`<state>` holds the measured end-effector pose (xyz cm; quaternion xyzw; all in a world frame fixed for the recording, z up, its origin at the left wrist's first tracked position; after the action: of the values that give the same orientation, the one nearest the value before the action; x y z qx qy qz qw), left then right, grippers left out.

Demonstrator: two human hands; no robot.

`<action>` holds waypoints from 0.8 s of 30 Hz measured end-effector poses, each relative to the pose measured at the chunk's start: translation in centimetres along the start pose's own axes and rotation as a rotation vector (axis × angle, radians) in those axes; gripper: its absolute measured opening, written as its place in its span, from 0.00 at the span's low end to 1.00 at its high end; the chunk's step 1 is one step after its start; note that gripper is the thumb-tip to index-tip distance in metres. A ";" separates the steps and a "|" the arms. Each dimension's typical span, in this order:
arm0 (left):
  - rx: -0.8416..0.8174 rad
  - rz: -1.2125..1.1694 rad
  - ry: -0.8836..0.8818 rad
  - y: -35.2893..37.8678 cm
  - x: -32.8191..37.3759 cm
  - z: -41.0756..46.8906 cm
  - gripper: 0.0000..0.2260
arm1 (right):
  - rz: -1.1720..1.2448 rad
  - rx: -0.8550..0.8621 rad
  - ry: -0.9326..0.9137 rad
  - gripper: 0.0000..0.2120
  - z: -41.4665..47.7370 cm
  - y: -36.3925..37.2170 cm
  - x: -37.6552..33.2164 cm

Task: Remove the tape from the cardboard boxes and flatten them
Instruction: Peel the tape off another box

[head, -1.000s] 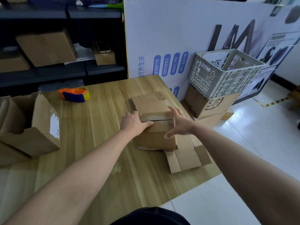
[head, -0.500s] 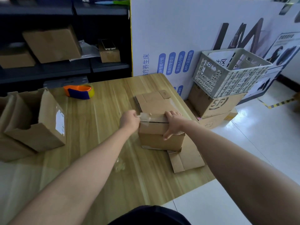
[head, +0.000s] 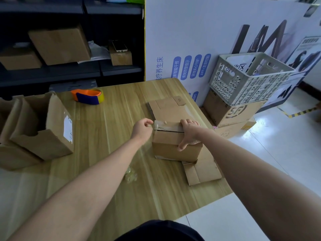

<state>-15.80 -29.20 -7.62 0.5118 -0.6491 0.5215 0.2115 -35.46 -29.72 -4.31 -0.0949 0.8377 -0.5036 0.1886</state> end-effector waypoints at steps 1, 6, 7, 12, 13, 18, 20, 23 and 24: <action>-0.044 -0.020 -0.006 0.5 0.1 -0.1 0.07 | -0.001 -0.001 0.003 0.54 0.0 0.0 0.0; -0.074 0.092 0.003 1.2 0.5 -0.2 0.21 | -0.031 0.002 0.011 0.53 0.3 0.0 -0.2; -0.049 0.117 0.007 1.1 0.6 0.0 0.18 | -0.031 -0.002 0.013 0.53 0.3 0.1 -0.2; 0.046 -0.035 -0.071 -0.3 -0.3 1.1 0.08 | -0.020 -0.004 0.010 0.52 0.2 0.1 -0.2; 0.075 -0.085 -0.108 -0.9 -1.3 1.4 0.09 | -0.022 -0.006 0.010 0.51 0.2 0.1 -0.3; 0.197 -0.301 -0.342 -3.8 -7.4 2.6 0.08 | -0.031 -0.016 0.020 0.52 0.3 0.1 -0.3; 0.303 -0.414 -0.394 -6.4 -9.0 2.7 0.09 | -0.031 -0.022 0.033 0.53 0.4 0.1 -0.3; 0.344 -0.440 -0.313 -11.1 -10.1 2.6 0.10 | -0.064 -0.060 0.039 0.53 0.7 -0.3 -0.7; 0.338 -0.373 -0.254 -12.1 -10.1 2.3 0.09 | -0.080 -0.082 0.045 0.54 0.8 -0.5 -0.9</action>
<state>-0.56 -25.89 -11.07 0.7118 -0.4687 0.5061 0.1324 -34.34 -30.35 -4.00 -0.1246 0.8572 -0.4780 0.1457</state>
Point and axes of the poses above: each hand's wrist, its own z-axis towards the middle knuckle, its own y-axis out of the palm, x = y × z, the point moved 4 cm from there along z, towards the middle knuckle, and after that the axes turned 14 degrees about -y, right-handed, at the moved point
